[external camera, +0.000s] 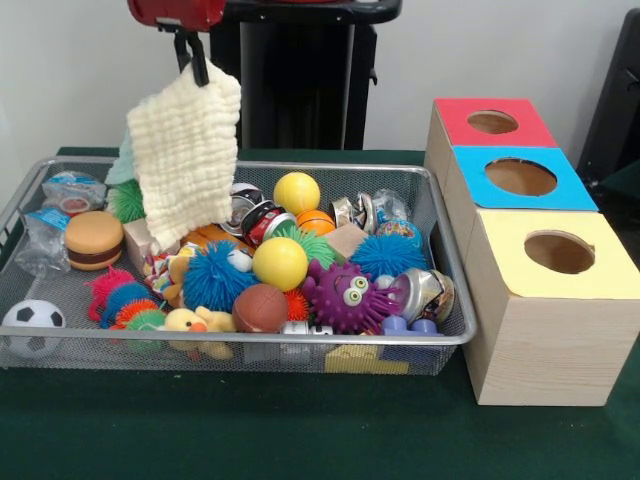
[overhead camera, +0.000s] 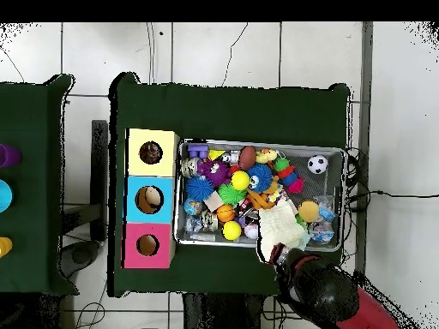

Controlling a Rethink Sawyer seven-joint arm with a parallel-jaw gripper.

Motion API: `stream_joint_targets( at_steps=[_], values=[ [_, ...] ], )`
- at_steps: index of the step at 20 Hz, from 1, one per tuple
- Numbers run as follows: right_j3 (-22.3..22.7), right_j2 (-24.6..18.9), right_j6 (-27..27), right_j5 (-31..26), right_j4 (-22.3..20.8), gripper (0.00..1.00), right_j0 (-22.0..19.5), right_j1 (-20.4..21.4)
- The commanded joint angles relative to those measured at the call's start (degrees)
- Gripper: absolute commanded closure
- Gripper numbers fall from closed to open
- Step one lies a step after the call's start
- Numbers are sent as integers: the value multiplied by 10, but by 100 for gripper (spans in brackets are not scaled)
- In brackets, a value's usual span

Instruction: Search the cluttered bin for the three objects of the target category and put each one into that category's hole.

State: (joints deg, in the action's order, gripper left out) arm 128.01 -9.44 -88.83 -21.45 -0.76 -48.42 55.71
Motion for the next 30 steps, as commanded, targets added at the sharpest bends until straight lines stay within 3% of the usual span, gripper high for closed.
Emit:
stream_joint_targets(
  at_steps=[1, 19, 22, 26, 30],
  values=[
    [-34, -17, -57, 57, -26, 0, 4, -44],
    [-58, -24, -72, 163, -28, 0, 24, -141],
    [-76, -3, -80, 122, -5, 0, 56, -113],
    [-110, 0, -86, 94, 16, 0, 78, -115],
    [-139, 32, -97, 65, 29, 0, 111, -112]
  ],
)
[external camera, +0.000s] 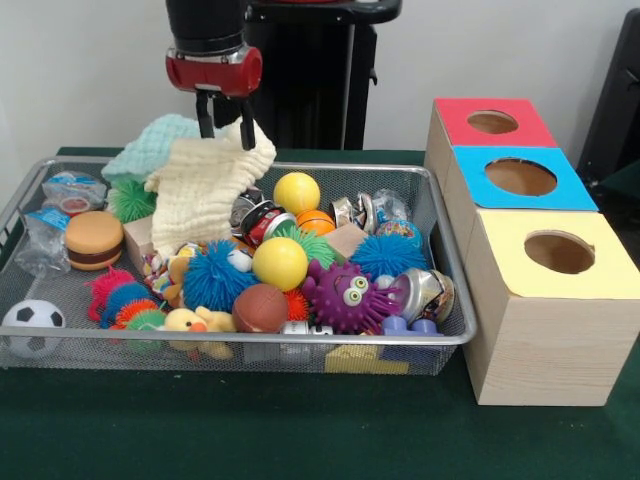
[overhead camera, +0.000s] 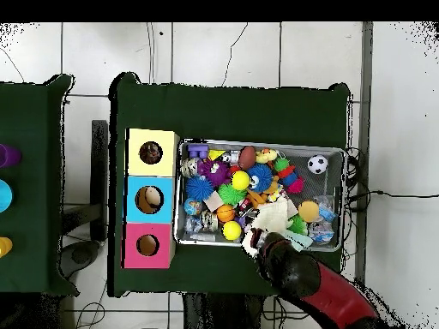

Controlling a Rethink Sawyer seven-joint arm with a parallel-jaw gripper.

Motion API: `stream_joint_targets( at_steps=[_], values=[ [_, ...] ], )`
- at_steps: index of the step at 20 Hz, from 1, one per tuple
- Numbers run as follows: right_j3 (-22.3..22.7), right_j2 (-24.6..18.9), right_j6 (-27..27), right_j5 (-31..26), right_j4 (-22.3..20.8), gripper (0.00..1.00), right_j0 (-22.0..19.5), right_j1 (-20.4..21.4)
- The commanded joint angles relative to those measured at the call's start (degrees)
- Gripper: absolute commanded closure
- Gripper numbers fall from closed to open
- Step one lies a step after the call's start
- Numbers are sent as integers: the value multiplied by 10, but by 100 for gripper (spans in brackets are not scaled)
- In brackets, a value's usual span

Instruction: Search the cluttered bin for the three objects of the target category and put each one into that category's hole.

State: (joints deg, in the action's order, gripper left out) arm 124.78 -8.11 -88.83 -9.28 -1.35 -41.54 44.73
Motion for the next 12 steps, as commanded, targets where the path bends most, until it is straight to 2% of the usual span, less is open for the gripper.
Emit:
stream_joint_targets(
  at_steps=[1, 4, 8, 12],
  values=[
    [-110, 24, -97, -65, 37, 0, 46, 1],
    [-131, 44, -98, -112, 45, 0, 65, 10],
    [-139, 56, -98, -139, 49, 0, 76, 22],
    [-136, 50, -96, -145, 51, 0, 69, 24]
  ],
)
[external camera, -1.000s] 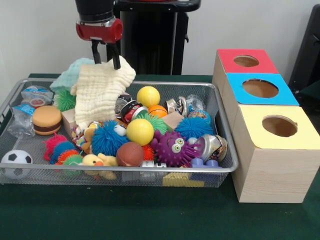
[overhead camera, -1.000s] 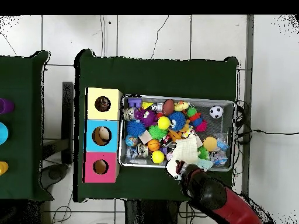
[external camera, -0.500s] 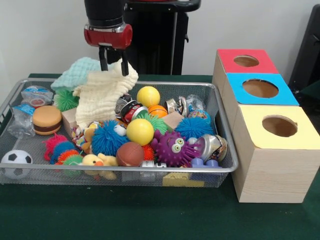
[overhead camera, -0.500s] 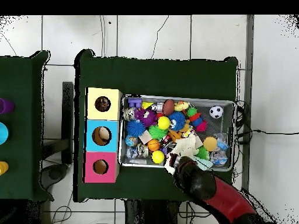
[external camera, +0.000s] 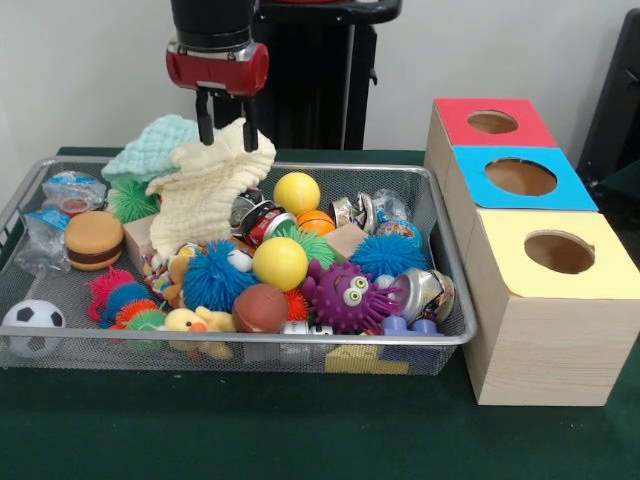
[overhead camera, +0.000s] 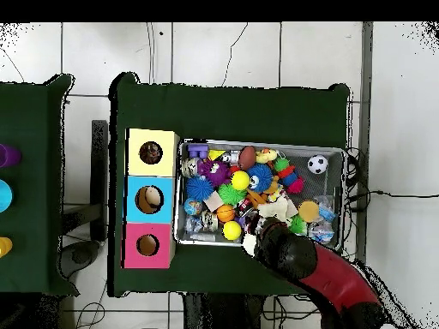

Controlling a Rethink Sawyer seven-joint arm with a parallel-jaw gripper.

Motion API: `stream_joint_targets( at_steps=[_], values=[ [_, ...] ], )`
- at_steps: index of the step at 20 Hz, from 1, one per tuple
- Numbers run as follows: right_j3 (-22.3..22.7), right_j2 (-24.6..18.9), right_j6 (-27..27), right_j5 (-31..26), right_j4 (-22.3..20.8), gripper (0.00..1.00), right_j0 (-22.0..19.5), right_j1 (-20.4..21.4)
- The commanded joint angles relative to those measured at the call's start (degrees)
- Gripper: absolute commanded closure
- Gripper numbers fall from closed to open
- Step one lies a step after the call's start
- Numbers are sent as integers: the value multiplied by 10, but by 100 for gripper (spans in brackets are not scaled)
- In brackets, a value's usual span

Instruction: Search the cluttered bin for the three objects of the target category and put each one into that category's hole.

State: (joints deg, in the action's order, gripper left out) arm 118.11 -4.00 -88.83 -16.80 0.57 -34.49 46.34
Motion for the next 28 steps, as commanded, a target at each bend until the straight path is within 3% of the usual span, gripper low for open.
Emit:
stream_joint_targets(
  at_steps=[1, 8, 12, 18, 22, 28],
  values=[
    [-66, 8, -96, -65, 32, 0, -3, 7],
    [-68, 6, -90, -65, 36, 0, -9, 4],
    [-113, 11, -96, -39, 38, 0, 5, -45],
    [-226, 63, -109, -83, 36, 0, 70, -114],
    [-257, 56, -92, -85, 39, 0, 70, -142],
    [-261, 47, -90, -60, 39, 0, 69, -159]
  ],
)
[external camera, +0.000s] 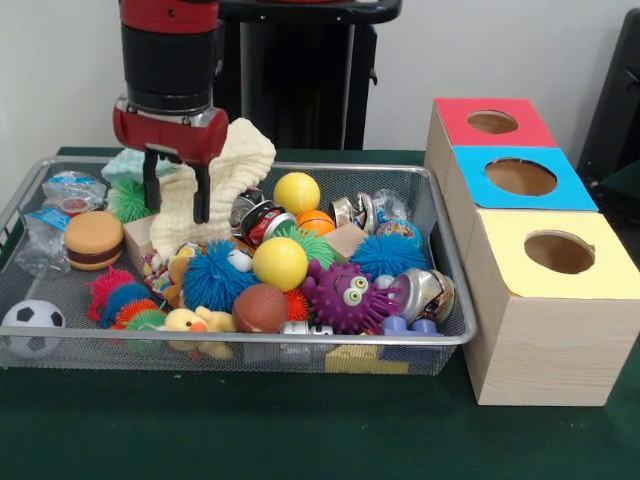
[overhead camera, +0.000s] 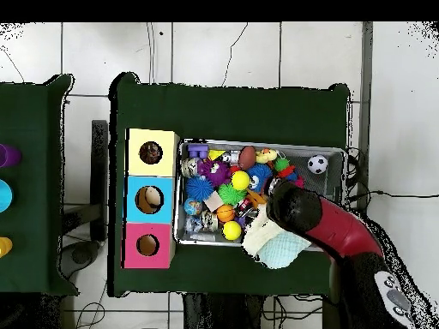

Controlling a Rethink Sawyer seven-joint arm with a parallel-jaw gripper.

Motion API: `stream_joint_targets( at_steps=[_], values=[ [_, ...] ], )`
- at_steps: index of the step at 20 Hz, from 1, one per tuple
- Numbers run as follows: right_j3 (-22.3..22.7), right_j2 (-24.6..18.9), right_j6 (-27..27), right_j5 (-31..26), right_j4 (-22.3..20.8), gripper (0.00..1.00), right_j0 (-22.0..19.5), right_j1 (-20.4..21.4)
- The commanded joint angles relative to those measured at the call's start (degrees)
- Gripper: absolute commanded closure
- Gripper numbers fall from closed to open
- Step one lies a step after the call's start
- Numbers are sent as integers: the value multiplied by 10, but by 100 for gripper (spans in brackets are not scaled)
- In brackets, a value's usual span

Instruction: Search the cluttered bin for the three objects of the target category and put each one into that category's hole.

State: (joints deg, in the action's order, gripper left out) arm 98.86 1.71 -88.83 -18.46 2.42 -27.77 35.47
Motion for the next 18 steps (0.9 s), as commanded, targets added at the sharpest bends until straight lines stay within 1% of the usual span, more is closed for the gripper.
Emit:
stream_joint_targets(
  at_steps=[1, 9, 15, 18],
  values=[
    [-68, -11, -90, -42, 21, 0, 0, -50],
    [-61, -24, -86, -13, 14, 0, -14, -57],
    [-57, -35, -90, 26, 10, 0, -22, -76],
    [-62, -43, -88, 42, 8, 0, -28, -96]
  ],
)
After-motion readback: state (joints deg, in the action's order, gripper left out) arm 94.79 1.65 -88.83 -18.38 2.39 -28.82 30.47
